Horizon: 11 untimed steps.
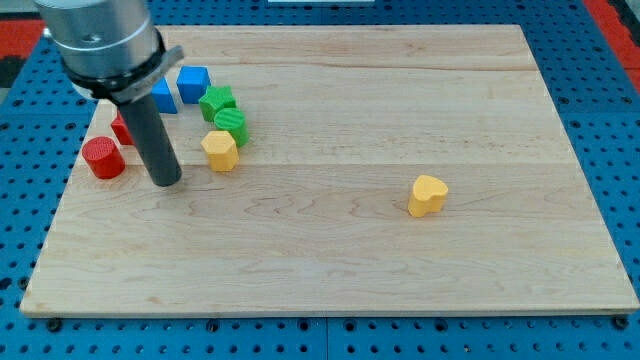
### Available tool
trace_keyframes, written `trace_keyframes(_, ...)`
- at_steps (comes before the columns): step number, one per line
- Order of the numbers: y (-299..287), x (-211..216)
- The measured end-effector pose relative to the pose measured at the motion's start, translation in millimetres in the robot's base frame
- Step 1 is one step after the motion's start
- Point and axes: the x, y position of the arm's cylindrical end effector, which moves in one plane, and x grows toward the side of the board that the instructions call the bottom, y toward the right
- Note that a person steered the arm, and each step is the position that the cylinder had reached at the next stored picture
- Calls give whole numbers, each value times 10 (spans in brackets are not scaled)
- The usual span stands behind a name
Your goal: Slide the yellow heart to center
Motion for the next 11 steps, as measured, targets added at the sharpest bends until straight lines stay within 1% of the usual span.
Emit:
trace_keyframes(1,21,-171)
trace_keyframes(2,252,-155)
trace_keyframes(5,1328,140)
trace_keyframes(6,2230,-325)
trace_keyframes(7,3129,-488)
trace_keyframes(8,3627,186)
trace_keyframes(9,3653,795)
trace_keyframes(10,3272,923)
trace_keyframes(11,3317,672)
